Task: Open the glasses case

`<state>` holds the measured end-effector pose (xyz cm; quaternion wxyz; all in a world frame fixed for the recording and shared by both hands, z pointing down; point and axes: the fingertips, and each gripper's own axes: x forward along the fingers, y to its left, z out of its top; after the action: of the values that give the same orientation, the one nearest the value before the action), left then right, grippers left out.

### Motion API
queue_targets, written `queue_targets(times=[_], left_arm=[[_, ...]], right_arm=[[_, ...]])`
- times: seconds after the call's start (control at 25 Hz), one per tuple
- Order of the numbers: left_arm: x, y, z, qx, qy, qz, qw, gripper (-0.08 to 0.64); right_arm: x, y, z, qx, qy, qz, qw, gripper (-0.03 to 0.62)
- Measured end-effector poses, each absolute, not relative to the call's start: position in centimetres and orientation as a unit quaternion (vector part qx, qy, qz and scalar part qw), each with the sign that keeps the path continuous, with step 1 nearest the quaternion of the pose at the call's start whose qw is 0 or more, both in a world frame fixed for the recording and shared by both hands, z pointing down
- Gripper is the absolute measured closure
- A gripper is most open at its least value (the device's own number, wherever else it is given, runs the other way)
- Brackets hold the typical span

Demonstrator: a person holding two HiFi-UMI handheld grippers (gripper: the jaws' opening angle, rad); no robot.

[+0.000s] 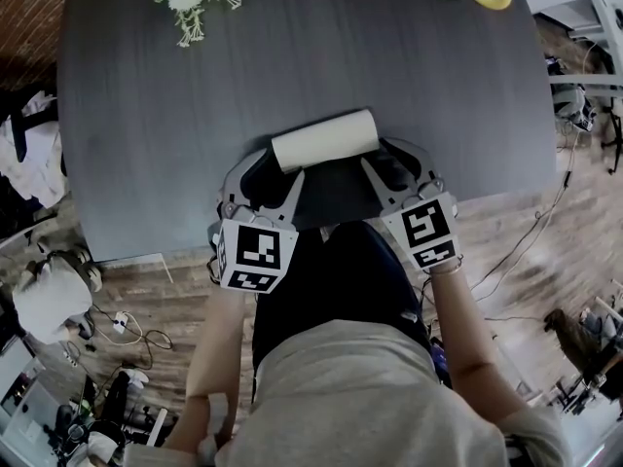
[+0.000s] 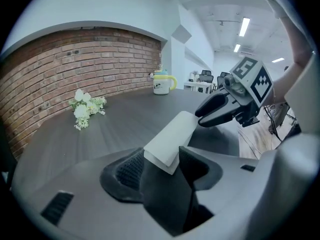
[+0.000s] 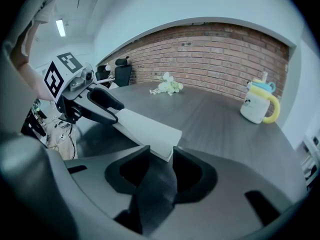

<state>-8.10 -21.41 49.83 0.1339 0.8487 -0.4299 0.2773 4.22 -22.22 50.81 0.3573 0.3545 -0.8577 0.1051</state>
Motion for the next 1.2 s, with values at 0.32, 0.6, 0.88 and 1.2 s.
queue_targets(times=[0.32, 0.6, 0.88, 1.2], left_arm=[[-8.3, -21.4, 49.3, 0.851, -0.433, 0.267, 0.128, 0.322], [-8.7, -21.2, 50.2, 0.846, -0.438, 0.279, 0.124, 0.321], [-8.7, -21.0, 50.8, 0.845, -0.432, 0.291, 0.119, 0.321], [-9.1, -21.8, 49.4, 0.844, -0.453, 0.267, 0.108, 0.322]], right_arm=[[4.1, -22.0, 50.8, 0.349, -0.860, 0.102, 0.358, 0.443], [4.2, -21.9, 51.7, 0.350, -0.856, 0.100, 0.368, 0.433], [4.4, -22.4, 51.8, 0.362, -0.852, 0.088, 0.368, 0.433], [4.3, -23.2, 50.2, 0.372, -0.856, 0.072, 0.351, 0.421]])
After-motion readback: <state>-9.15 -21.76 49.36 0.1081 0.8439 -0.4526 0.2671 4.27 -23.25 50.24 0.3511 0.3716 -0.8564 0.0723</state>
